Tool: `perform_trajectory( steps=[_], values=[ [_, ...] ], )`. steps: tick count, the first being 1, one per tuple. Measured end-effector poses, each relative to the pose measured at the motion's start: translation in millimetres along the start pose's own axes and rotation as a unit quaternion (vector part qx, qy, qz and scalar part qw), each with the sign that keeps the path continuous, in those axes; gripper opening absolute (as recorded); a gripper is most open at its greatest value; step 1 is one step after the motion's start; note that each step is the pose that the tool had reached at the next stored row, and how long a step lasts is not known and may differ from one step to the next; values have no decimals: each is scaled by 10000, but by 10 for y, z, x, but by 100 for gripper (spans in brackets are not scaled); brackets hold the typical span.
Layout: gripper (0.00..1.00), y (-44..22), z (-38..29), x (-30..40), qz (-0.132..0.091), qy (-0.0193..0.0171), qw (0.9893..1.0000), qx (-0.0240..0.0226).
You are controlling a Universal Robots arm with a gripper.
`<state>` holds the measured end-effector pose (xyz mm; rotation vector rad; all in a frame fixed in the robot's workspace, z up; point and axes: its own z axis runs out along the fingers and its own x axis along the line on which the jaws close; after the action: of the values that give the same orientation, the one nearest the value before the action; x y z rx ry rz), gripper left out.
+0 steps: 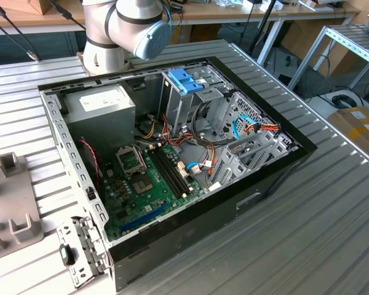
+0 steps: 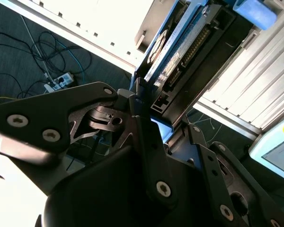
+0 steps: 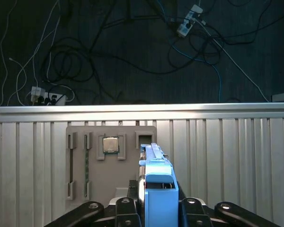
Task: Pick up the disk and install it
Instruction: 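Pick up the disk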
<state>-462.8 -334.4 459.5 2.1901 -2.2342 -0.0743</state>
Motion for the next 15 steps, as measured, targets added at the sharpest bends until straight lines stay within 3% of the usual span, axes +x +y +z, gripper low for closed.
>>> perform_trajectory(
  steps=[15],
  values=[
    [37, 2, -58, -2, 0, 0, 10000, 0]
  ],
)
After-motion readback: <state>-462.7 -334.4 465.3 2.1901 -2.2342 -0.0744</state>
